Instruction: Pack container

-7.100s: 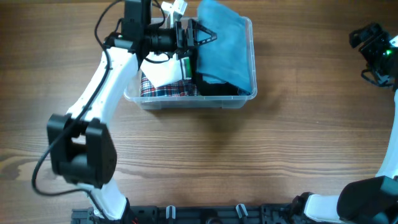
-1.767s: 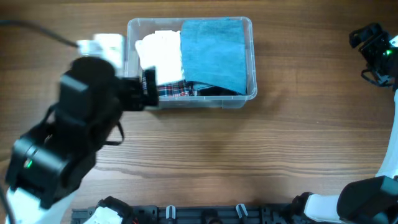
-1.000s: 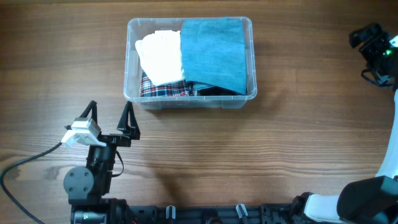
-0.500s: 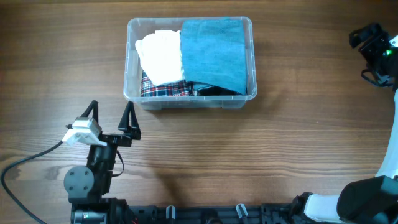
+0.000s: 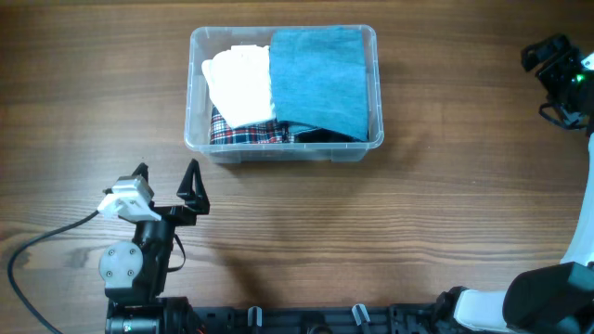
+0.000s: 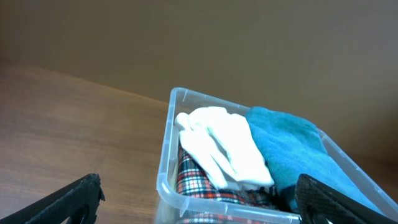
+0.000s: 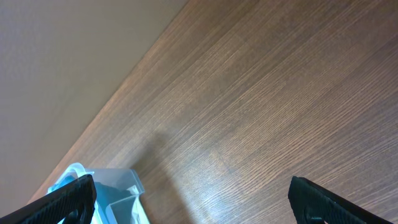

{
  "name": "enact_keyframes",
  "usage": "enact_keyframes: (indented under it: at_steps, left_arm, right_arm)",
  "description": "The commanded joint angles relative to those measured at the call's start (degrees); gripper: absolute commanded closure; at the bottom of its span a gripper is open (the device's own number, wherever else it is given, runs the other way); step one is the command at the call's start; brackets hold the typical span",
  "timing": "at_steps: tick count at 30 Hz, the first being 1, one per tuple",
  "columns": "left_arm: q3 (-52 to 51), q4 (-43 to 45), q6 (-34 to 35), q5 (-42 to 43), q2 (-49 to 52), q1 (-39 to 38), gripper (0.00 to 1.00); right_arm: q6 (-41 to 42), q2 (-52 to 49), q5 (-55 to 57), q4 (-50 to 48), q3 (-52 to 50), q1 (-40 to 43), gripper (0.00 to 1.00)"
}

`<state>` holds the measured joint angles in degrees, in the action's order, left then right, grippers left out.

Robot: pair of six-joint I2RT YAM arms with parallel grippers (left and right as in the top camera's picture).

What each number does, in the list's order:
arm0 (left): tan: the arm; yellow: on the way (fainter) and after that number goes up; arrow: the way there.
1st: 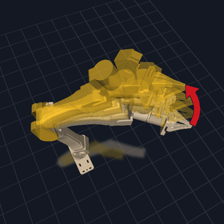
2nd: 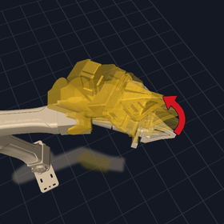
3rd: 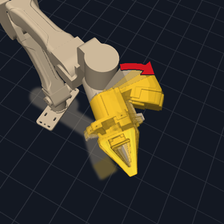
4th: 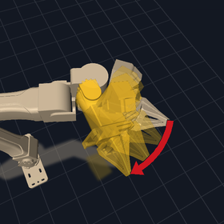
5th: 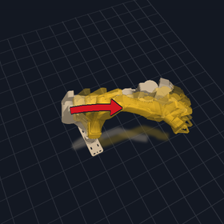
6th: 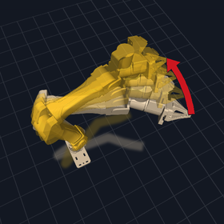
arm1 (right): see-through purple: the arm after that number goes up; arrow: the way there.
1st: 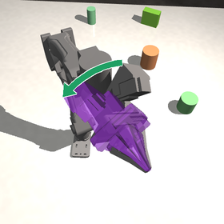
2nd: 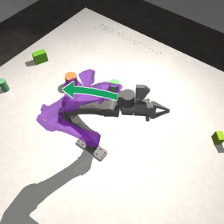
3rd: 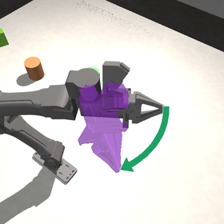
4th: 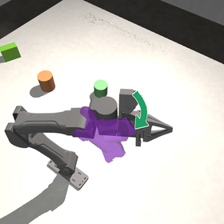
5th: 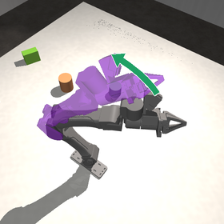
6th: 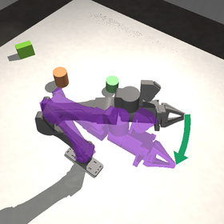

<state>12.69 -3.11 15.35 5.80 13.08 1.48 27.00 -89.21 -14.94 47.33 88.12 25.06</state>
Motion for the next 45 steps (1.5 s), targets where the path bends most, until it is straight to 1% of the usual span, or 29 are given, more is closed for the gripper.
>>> enact_keyframes:
  at_steps: [1, 5, 6, 10, 13, 19, 24, 45]
  left_arm:
    - [-1.07, -2.8, -0.13, -1.4, -4.31, 0.42, 0.0]
    - [-4.28, -2.25, -0.11, -1.6, -8.92, 0.42, 0.0]
    - [-6.14, -0.87, -0.11, -1.57, -10.45, 0.42, 0.0]
    - [-9.79, 3.67, -0.09, -1.6, -11.72, 0.24, 0.0]
    - [-12.17, 5.25, -0.07, -1.57, -12.09, 0.13, 0.0]
    - [-12.37, -1.22, 0.04, -1.97, -12.96, -0.31, 0.0]
    - [-12.37, -1.14, 0.07, -2.84, -12.96, -2.16, 0.0]
    - [-12.37, -1.11, 0.07, -2.84, -12.92, -2.16, 0.0]
  right_arm:
    - [0.42, -0.7, 0.35, -0.11, -0.11, -0.24, 0.0]
    - [0.42, -0.7, 0.35, -0.11, -0.11, -0.24, 0.0]
    - [0.39, -0.7, 0.35, -0.13, -0.11, -0.24, 0.0]
    - [0.42, -0.7, 0.35, -0.13, -0.11, -0.24, 0.0]
    - [0.39, -0.7, 0.35, -0.11, -0.11, -0.24, 0.0]
    - [0.42, -0.7, 0.35, -0.11, -0.11, -0.24, 0.0]
    - [0.44, -0.7, 0.35, -0.11, -0.11, -0.24, 0.0]
    - [0.39, -0.7, 0.35, -0.11, -0.11, -0.24, 0.0]
